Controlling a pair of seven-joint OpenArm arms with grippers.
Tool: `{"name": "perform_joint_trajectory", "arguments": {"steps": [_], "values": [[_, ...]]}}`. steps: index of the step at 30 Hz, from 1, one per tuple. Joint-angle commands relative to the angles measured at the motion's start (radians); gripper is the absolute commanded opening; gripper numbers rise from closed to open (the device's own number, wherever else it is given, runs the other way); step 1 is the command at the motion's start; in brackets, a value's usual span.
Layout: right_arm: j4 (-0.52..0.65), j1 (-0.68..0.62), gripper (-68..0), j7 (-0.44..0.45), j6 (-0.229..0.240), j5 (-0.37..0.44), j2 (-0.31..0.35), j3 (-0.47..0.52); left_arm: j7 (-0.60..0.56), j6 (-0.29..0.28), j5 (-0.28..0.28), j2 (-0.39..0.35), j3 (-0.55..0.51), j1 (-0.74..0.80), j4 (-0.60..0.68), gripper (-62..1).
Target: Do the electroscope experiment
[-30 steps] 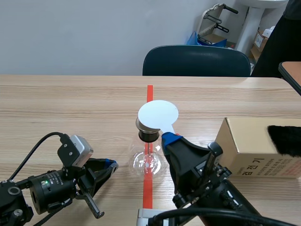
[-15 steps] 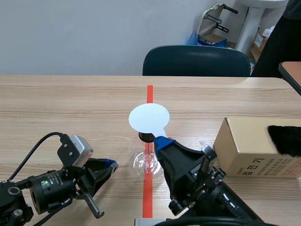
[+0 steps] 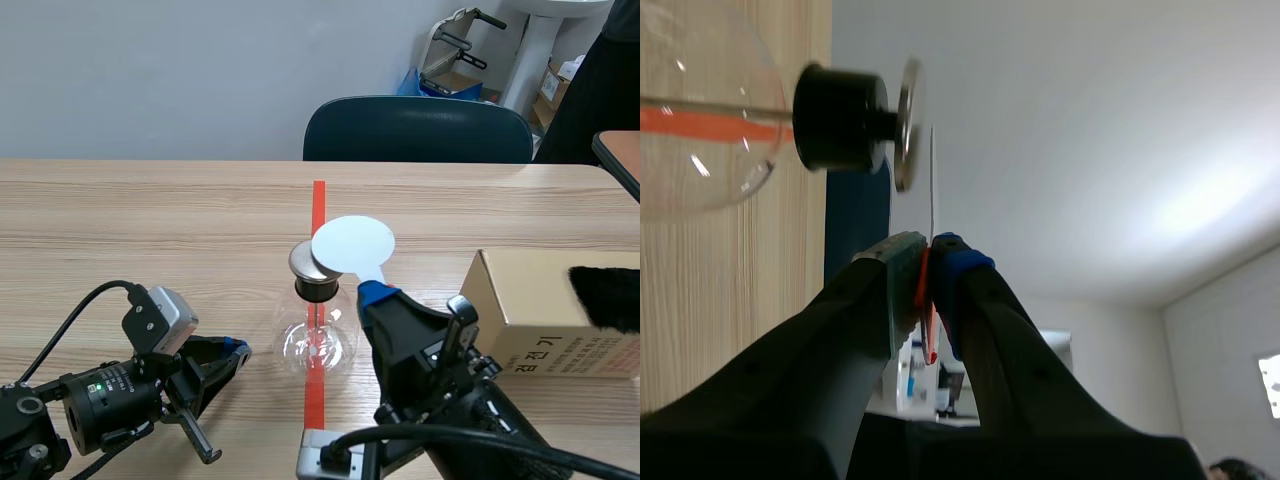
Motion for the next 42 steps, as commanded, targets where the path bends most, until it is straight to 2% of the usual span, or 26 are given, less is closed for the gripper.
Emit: {"name": "perform_joint_trajectory", "arguments": {"steps": [1,8,14,20,42], "values": [[0.003,0.014,-66.5,-0.042,-0.013,-0.002,0.011,0.008,-0.018,-0.002,-0.006,0.005,-0.001,-0.005,0.017,-57.3],[0.003,0.014,-66.5,-0.223,-0.014,-0.002,0.011,0.008,-0.018,-0.002,-0.006,0.005,-0.001,-0.005,0.017,-57.3],[0.003,0.014,-66.5,-0.316,-0.014,-0.002,0.011,0.008,-0.018,-0.002,-0.006,0.005,-0.001,-0.005,0.017,-57.3],[0.003,0.014,-66.5,-0.34,-0.014,-0.002,0.011,0.008,-0.018,-0.002,-0.006,0.005,-0.001,-0.005,0.017,-57.3],[0.003,0.014,-66.5,-0.339,-0.014,-0.002,0.011,0.008,-0.018,-0.002,-0.006,0.005,-0.001,-0.005,0.017,-57.3]]}}
